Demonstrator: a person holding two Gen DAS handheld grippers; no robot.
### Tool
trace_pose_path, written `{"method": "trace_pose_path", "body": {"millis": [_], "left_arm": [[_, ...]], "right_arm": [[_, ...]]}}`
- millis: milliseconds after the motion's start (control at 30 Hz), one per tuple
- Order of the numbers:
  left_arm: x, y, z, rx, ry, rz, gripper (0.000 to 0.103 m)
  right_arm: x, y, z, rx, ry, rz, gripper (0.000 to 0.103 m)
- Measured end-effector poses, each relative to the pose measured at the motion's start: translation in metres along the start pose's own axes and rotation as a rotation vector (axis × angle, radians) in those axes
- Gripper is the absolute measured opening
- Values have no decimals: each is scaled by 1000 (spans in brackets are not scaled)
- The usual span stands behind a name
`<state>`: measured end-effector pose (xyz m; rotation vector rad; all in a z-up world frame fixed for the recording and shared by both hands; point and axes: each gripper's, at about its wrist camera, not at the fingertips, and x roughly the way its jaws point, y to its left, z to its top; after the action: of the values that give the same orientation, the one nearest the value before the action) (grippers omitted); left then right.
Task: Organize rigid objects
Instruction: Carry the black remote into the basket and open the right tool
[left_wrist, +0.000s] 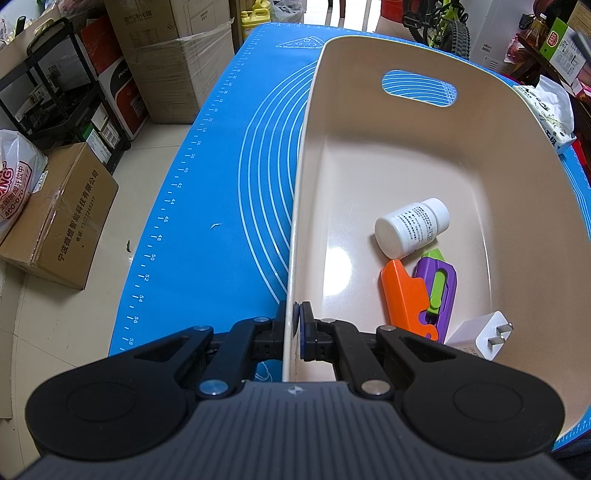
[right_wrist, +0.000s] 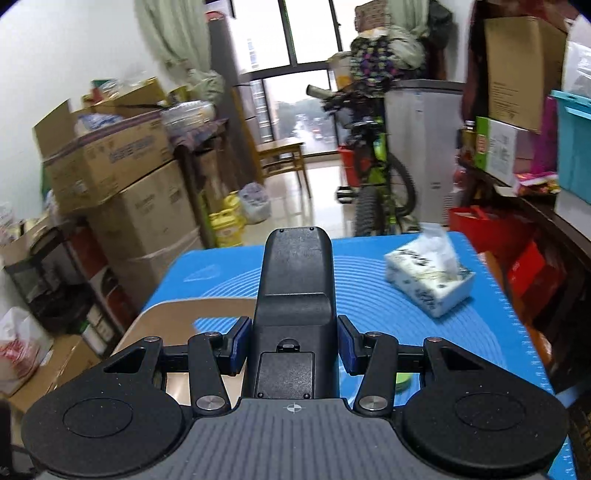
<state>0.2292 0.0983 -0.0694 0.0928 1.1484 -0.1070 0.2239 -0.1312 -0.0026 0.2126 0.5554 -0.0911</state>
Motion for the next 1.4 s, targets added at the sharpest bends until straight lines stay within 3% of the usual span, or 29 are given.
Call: {"method": "trace_pose_path", "body": {"millis": [433,1033,1233,1400], "left_arm": [[-3,1,2,5,-1,4,6],[-4,1,2,11,-2,5,6],[-2,1,3,8,0,4,6],[0,0,3,5,3,5,6]], "right_arm": [[24,72,-43,-135,181,131,54],[79,92,-78,-181,500,86,54],[85,83,-76,-109,543,113,54],[77,81,-73,-129,505,171,64]]}}
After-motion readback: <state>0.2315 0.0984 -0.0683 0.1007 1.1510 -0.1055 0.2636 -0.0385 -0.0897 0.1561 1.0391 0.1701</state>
